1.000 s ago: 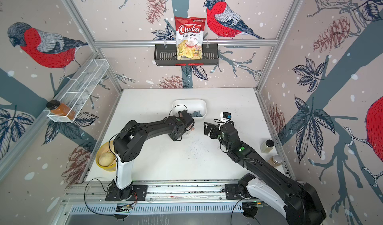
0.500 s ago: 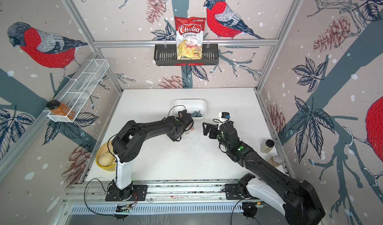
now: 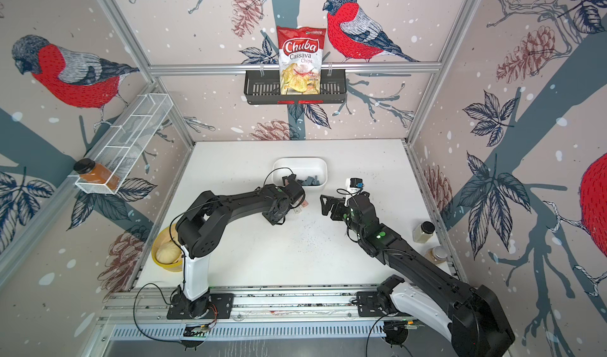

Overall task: Put the eraser in the storage box
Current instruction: Pick up the eraser from the center of the board.

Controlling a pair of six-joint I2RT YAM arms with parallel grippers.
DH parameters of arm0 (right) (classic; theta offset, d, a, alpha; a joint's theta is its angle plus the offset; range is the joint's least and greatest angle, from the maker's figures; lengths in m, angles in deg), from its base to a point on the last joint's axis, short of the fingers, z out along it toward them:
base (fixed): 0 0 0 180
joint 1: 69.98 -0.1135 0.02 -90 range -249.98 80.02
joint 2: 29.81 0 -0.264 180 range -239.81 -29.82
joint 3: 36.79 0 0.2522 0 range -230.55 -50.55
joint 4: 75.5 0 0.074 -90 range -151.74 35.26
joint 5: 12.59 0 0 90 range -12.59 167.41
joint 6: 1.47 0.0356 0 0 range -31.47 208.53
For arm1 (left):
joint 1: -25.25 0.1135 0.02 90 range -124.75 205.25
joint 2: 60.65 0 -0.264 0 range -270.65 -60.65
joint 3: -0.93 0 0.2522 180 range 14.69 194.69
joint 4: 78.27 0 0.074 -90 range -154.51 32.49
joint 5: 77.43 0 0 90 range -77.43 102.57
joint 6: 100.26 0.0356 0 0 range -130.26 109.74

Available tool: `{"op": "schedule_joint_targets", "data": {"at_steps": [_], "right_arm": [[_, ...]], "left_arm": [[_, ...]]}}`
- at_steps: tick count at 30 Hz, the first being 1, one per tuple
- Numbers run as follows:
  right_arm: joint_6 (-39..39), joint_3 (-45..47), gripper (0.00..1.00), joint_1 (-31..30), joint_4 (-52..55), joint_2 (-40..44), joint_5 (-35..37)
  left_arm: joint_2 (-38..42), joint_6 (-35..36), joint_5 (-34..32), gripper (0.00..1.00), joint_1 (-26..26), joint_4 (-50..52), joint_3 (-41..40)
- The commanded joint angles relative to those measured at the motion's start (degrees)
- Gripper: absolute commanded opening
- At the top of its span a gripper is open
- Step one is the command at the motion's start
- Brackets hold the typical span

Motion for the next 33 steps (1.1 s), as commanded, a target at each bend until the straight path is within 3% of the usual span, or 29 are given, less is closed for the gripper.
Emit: {"op": "schedule_joint_targets", "data": {"at_steps": [1, 8, 33], "right_arm": [[-0.45, -0.15, 1.00, -0.14, -1.66, -0.11, -0.47], [-0.54, -0.12, 1.00, -0.14, -1.56, 0.20, -0.63], [-0.67, -0.12, 1.00, -0.14, -1.57, -0.06, -0.28]], "left_arm": [[-1.32, -0.12, 3.34, 0.38, 0.16, 2.98, -0.25], [-1.87, 0.14, 3.43, 0.38, 0.15, 3.74, 0.57], [2.66, 2.99, -0.18, 0.22, -1.85, 4.00, -0.80]]}}
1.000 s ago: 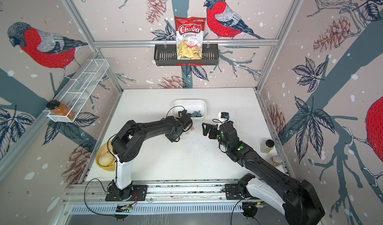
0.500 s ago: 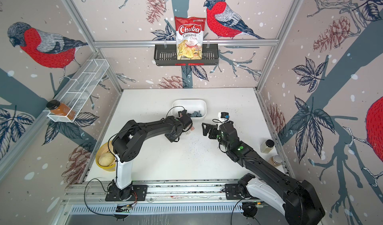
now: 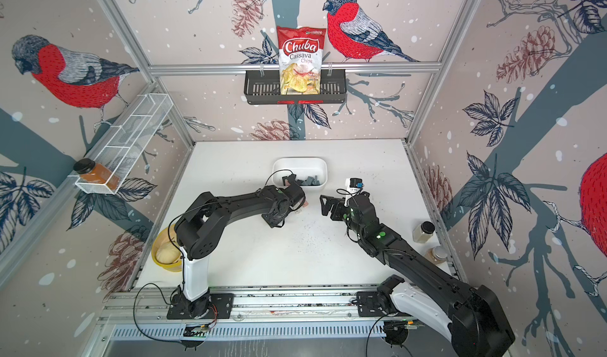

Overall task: Put the eraser in the storage box
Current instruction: Pick up the eraser from the center of the board, then place the eraser in the storage box.

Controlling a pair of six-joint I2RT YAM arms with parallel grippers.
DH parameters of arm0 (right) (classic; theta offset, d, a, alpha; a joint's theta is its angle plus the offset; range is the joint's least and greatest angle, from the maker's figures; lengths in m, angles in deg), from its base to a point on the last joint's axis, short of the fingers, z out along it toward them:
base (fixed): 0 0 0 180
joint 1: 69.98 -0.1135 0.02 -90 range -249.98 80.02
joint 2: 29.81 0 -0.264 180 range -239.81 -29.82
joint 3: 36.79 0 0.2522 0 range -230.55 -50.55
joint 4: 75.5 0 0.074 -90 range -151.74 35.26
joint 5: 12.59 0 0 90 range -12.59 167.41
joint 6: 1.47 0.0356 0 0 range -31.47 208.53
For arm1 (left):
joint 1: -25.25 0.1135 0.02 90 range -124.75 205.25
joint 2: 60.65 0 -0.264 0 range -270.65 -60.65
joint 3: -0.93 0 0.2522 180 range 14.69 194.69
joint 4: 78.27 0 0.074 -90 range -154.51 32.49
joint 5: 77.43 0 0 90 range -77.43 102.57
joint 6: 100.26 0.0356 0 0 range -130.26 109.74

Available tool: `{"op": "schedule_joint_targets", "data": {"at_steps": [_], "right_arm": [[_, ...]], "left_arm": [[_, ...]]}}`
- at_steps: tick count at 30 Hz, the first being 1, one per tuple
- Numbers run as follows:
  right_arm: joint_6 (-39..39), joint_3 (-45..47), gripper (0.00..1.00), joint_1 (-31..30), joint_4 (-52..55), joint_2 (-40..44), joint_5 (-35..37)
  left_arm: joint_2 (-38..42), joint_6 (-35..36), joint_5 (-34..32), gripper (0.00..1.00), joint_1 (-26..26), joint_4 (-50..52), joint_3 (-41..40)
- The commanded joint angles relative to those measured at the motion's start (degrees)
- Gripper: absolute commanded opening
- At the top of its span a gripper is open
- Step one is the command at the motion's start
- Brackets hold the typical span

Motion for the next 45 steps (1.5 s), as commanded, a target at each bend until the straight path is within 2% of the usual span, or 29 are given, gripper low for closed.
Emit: {"op": "schedule_joint_targets", "data": {"at_steps": [1, 13, 21, 33, 36, 41, 45], "right_arm": [[-0.49, -0.13, 1.00, -0.14, -1.56, -0.07, 0.12], [-0.06, 0.01, 1.00, -0.10, -0.95, 0.75, 2.21], [0.68, 1.02, 1.00, 0.04, -1.21, 2.64, 4.62], [1.05, 1.63, 1.00, 0.22, -1.08, 4.11, 5.46], [1.04, 1.72, 1.00, 0.22, -1.21, 4.44, 5.49], [1.04, 1.72, 1.00, 0.30, -1.11, 4.64, 5.63], [1.09, 1.81, 1.00, 0.30, -1.43, 4.59, 5.31]], "left_arm": [[1.37, 0.46, -1.28, 0.22, -0.64, 2.45, -0.13], [3.25, 2.07, -5.45, 0.22, -1.55, 5.45, 2.20], [1.18, 6.29, -9.23, 0.22, -1.55, 9.86, 10.87], [-7.55, 17.61, -13.30, 0.22, -0.87, 12.39, 29.04], [-9.84, 20.40, -12.64, 0.22, 0.23, 11.68, 32.53], [-13.07, 25.18, -12.72, 0.24, 2.17, 9.50, 35.49], [-14.14, 30.10, -9.99, 0.26, 3.52, 4.56, 35.01]]}}
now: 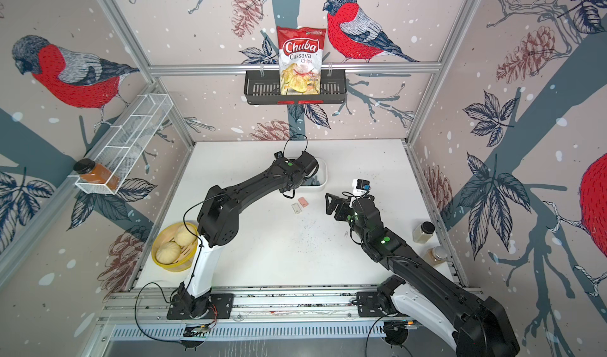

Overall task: Put the eraser in the storage box
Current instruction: Place the eraser in the storage box.

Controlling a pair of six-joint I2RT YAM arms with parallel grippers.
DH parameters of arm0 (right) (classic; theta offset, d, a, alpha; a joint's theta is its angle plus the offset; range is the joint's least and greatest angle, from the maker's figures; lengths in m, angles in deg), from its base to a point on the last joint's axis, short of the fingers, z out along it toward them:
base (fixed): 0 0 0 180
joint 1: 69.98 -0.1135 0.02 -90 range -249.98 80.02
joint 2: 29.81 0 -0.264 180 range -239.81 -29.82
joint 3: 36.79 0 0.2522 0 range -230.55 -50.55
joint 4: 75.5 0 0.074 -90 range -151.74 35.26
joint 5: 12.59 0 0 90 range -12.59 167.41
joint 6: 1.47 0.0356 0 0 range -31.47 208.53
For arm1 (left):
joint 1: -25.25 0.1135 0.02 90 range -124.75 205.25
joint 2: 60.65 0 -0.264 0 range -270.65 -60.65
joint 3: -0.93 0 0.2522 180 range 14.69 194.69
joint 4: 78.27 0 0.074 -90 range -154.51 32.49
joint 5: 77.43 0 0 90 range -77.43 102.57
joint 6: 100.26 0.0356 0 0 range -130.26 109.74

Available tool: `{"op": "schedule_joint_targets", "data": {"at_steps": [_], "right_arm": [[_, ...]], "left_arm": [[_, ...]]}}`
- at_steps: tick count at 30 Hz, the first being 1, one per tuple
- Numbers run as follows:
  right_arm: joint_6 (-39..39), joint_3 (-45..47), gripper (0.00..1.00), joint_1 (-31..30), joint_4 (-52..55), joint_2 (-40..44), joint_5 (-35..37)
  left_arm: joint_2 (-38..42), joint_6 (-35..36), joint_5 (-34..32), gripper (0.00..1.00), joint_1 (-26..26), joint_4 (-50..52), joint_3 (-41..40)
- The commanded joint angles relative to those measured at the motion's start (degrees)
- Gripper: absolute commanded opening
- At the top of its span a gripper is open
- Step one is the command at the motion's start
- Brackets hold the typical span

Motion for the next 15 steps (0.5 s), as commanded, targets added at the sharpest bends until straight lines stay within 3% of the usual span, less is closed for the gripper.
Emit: {"op": "schedule_joint_targets", "data": {"at_steps": [1, 15], "right_arm": [[0.39, 0.04, 1.00, -0.02, -1.41, -0.03, 0.34], [0.30, 0.12, 1.00, 0.02, -1.67, -0.63, 0.11]], "left_arm": [[-1.02, 6.16, 1.73, 0.27, 0.77, -4.35, 0.38], [-2.90, 9.81, 3.26, 0.34, 1.76, -7.41, 1.32]]}}
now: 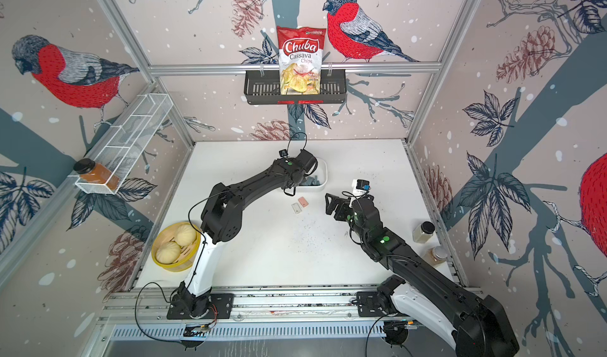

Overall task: Put the eraser in the storage box
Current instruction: Place the eraser in the storage box, then pick up the eraser from the center of the board.

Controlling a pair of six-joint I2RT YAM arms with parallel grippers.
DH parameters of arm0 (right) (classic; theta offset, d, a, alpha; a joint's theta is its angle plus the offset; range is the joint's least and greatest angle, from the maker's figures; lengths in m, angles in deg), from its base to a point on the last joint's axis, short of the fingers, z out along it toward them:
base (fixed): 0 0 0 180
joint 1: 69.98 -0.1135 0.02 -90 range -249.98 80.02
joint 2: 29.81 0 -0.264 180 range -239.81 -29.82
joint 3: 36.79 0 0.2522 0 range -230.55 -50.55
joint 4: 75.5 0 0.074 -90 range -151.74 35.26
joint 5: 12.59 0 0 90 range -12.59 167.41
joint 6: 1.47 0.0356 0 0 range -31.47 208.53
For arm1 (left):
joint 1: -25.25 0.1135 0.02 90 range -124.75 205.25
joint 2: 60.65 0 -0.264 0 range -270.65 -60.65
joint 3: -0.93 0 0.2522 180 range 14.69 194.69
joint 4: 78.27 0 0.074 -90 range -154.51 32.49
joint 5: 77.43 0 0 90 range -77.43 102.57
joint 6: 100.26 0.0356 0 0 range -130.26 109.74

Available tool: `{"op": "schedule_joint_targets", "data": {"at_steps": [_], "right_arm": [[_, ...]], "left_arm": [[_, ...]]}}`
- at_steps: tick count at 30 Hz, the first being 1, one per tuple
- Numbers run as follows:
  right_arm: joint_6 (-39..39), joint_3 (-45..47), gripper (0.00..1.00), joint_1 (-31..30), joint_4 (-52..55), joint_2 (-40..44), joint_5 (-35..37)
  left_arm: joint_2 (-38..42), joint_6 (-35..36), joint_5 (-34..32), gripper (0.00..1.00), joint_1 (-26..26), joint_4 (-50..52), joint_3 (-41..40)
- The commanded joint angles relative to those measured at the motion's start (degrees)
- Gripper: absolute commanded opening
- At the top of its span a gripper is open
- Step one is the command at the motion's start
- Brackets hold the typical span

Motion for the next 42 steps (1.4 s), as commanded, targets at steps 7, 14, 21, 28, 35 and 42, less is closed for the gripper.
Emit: {"op": "schedule_joint_targets", "data": {"at_steps": [7, 14, 21, 28, 35, 42], "right_arm": [[-0.43, -0.13, 1.00, 0.02, -1.89, -0.70, -0.62], [-0.62, -0.39, 1.00, -0.03, -2.18, -2.73, -1.65], [-0.71, -0.84, 1.00, -0.16, -2.68, -5.56, -2.87], [-1.50, -2.51, 1.00, -1.15, -3.22, -11.73, -4.69], [-3.72, -9.00, 1.00, -5.51, 0.04, -23.21, -3.73], [-5.25, -16.33, 1.00, -8.30, 4.14, -34.06, -1.20]], "left_arm": [[0.25, 2.11, 1.86, 0.55, 0.21, -1.75, 0.21], [4.14, 5.07, 3.52, 0.80, 0.20, -2.84, -0.48], [14.21, 11.40, 4.08, 0.96, 0.64, -6.76, -10.07], [26.43, 19.41, 6.56, 0.97, 2.66, -15.01, -23.68], [34.87, 22.14, 13.18, 0.97, 10.25, -23.26, -35.87], [36.07, 23.59, 13.98, 0.96, 11.52, -26.54, -41.20]]}}
